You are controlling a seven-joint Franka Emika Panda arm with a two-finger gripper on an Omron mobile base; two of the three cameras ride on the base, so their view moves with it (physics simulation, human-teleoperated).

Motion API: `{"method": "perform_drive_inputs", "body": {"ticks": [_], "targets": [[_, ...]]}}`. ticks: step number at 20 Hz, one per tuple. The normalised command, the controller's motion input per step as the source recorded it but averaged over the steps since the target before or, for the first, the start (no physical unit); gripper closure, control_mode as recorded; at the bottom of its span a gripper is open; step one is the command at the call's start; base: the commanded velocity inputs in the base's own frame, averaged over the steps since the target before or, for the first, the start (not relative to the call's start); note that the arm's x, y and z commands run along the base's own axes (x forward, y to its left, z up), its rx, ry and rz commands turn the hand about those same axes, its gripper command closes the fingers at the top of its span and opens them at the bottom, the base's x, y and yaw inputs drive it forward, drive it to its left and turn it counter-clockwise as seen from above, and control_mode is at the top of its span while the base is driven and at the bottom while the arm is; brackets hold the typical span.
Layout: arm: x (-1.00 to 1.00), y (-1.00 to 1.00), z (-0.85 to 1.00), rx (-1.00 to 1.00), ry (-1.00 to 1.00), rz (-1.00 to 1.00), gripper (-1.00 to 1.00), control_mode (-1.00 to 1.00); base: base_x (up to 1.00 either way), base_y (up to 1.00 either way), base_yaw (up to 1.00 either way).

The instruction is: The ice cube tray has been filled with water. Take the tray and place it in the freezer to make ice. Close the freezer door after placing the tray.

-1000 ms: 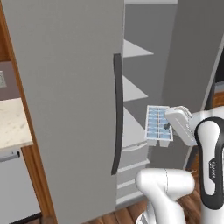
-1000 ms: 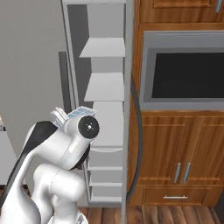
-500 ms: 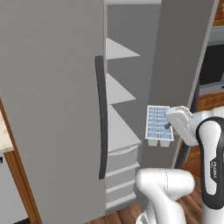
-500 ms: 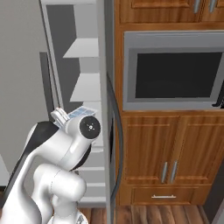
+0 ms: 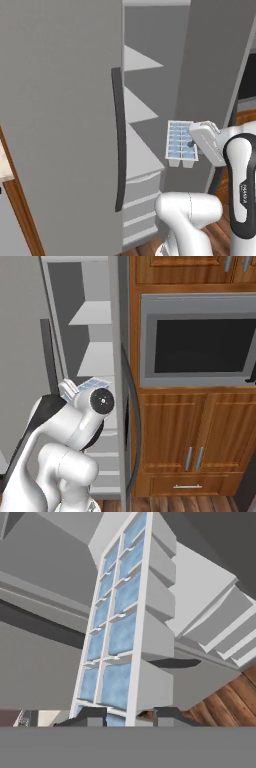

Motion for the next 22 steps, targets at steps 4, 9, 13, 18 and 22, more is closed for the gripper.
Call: {"method": "perform_drive_inputs", "body": {"ticks": [4,9,13,18,22], "targets": [[0.0,0.0,0.0,0.0,0.0,0.0,1.0,1.0,0.52,0.0,0.0],[0.0,0.0,0.0,0.0,0.0,0.0,1.0,1.0,0.57,0.0,0.0],[0.0,0.0,0.0,0.0,0.0,0.0,1.0,1.0,0.55,0.0,0.0],[0.0,0.0,0.0,0.0,0.0,0.0,1.0,1.0,0.37,0.1,0.0],[0.0,0.11,0.0,-0.04,-0.05,0.0,1.0,-1.0,0.04,0.11,0.0]]}}
